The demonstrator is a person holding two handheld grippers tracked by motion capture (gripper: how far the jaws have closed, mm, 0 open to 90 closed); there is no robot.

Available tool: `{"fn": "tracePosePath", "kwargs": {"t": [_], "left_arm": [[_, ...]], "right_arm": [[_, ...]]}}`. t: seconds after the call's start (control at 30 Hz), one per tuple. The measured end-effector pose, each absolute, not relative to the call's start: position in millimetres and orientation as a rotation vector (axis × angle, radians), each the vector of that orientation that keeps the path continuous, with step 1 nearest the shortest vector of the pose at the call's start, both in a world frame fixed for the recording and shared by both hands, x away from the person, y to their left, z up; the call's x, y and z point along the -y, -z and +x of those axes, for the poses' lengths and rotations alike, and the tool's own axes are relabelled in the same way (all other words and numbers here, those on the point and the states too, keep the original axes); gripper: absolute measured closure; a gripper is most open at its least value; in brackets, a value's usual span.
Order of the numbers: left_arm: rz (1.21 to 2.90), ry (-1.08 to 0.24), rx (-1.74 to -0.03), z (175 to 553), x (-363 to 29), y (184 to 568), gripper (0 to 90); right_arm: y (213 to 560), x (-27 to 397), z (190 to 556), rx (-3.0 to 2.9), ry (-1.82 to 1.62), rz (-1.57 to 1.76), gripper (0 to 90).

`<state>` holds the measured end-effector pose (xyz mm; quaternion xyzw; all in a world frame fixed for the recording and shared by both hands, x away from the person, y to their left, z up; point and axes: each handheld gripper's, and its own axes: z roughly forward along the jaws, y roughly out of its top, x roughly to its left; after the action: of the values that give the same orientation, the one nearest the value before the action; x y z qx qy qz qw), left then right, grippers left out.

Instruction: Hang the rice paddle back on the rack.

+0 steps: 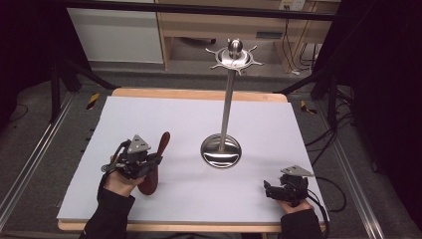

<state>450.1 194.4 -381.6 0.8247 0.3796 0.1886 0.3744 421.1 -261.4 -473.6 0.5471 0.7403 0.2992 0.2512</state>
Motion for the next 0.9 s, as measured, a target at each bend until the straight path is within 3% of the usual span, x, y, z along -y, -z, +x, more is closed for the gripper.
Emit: {"fn": "tracePosePath", "kwargs": {"t": [0.9], "left_arm": [[1.846, -0.578, -0.893, 435, -199, 368, 78.0]], "right_arm": [[473, 261, 421, -2.006, -0.818, 1.473, 10.3]]}}
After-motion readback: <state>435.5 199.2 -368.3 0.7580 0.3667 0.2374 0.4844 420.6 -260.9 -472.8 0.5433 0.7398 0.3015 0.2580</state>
